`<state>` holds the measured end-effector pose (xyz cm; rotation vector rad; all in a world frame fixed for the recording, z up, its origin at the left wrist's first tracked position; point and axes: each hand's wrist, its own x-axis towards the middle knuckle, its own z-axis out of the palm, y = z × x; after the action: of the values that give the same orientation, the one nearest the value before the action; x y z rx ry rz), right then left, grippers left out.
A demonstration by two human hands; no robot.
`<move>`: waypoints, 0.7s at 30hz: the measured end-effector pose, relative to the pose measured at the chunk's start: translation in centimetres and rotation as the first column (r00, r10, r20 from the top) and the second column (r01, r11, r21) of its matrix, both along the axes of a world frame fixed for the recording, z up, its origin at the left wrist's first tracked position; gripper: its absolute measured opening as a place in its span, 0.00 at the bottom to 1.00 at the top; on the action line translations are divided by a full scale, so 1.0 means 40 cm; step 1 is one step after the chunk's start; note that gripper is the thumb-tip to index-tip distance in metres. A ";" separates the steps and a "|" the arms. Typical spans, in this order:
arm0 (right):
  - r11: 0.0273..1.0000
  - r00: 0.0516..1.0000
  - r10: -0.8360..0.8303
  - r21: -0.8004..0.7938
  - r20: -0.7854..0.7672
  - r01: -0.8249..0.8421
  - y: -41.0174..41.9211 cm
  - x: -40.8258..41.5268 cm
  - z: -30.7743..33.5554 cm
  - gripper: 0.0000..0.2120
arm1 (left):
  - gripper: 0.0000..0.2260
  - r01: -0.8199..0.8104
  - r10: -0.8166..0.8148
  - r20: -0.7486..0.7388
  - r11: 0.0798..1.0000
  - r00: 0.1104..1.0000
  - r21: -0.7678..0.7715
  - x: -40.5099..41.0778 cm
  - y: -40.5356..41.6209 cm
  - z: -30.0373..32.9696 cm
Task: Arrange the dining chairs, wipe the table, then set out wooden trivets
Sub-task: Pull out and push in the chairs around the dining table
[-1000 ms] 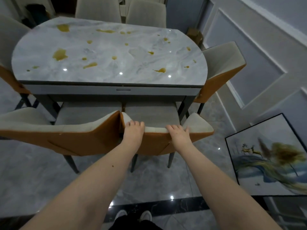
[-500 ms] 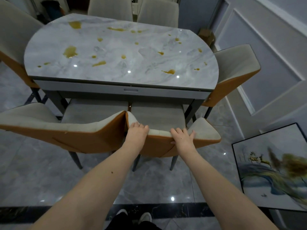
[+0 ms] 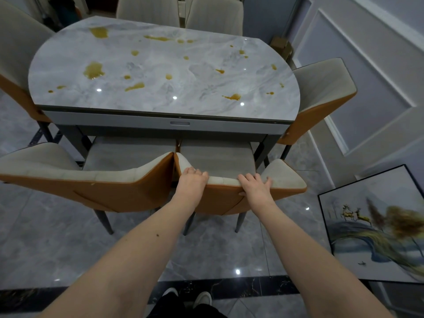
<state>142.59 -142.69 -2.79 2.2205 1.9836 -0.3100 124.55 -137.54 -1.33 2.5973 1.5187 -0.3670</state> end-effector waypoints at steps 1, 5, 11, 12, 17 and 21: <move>1.000 1.000 -0.001 0.002 0.002 0.001 0.000 0.000 0.000 0.17 | 0.22 0.000 0.000 0.000 1.000 1.000 0.005 0.000 0.000 -0.001; 1.000 1.000 -0.005 0.016 0.001 0.005 -0.002 0.000 -0.001 0.17 | 0.22 0.007 -0.007 0.011 1.000 1.000 0.014 0.000 -0.001 -0.002; 0.999 1.000 -0.013 0.040 0.012 0.013 -0.010 -0.001 0.001 0.17 | 0.22 0.005 -0.005 0.006 1.000 1.000 0.027 0.003 -0.005 0.000; 0.999 1.000 -0.016 0.044 0.017 0.015 -0.013 -0.002 0.001 0.17 | 0.23 0.004 -0.004 0.001 1.000 1.000 0.024 0.004 -0.006 0.002; 0.999 1.000 -0.011 0.039 0.013 0.011 -0.021 -0.001 0.005 0.19 | 0.24 -0.017 0.018 -0.072 1.000 0.997 0.004 0.023 -0.009 0.015; 0.995 1.000 -0.001 0.096 -0.010 0.002 -0.044 0.029 0.014 0.23 | 0.24 -0.011 0.006 -0.206 1.000 0.979 -0.021 0.072 -0.012 0.041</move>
<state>143.75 -144.43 -2.21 2.2820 2.0438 -0.2311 127.42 -138.01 0.33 2.6034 1.5748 -0.6672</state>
